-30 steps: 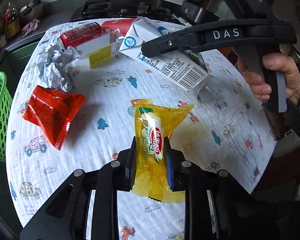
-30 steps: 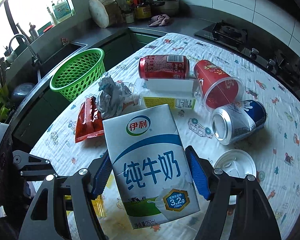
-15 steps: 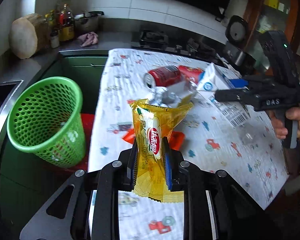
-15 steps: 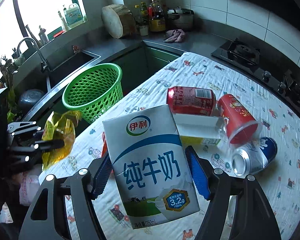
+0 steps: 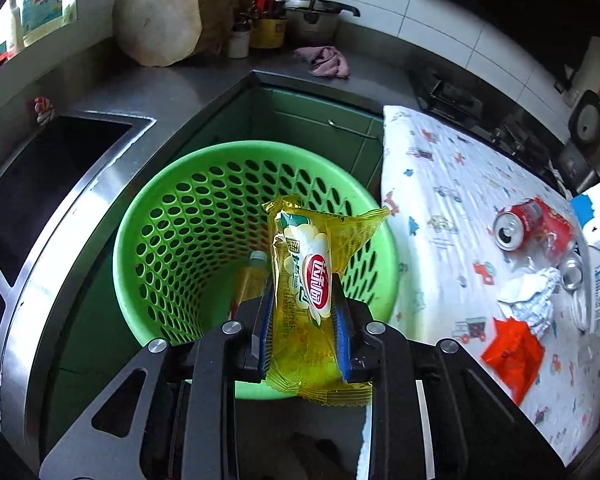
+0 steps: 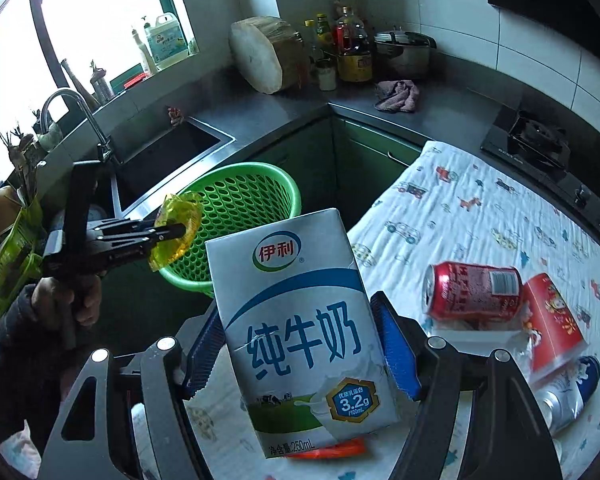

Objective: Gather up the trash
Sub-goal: 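Grasp the yellow snack bag with the left gripper and drop it into the basket, then carry the milk carton over the basket and release it with the right gripper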

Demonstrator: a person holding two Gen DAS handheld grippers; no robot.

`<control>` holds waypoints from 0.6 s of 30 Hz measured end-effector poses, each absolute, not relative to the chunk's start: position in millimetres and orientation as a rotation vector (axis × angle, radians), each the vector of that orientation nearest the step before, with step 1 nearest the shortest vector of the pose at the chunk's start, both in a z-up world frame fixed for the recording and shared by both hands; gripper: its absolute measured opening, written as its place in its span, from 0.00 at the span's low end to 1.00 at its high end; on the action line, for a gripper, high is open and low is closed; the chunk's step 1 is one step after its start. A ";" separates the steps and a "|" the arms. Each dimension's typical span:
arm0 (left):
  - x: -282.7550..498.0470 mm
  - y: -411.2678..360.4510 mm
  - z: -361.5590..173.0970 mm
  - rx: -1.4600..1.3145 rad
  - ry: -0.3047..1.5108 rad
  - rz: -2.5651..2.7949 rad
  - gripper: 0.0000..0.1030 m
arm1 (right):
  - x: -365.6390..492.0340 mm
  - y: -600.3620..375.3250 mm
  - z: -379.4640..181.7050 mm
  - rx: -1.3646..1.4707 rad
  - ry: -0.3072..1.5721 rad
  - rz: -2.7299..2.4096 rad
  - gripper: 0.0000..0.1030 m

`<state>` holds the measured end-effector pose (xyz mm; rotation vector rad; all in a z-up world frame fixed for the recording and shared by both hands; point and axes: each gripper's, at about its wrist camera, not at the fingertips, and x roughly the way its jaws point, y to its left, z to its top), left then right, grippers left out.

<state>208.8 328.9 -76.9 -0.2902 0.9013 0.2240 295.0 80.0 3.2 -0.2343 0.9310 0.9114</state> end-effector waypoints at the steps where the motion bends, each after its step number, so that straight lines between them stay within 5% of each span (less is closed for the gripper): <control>1: 211.2 333.6 -82.2 -0.293 0.911 0.229 0.28 | 297.1 89.0 3.3 -0.229 0.932 0.915 0.67; 8: 213.6 364.1 -109.2 -0.329 0.942 0.256 0.49 | 312.3 144.8 -0.7 -0.195 0.953 0.938 0.67; 18: 189.3 380.2 -114.2 -0.370 0.909 0.258 0.50 | 319.9 229.0 -17.9 -0.195 0.990 0.982 0.67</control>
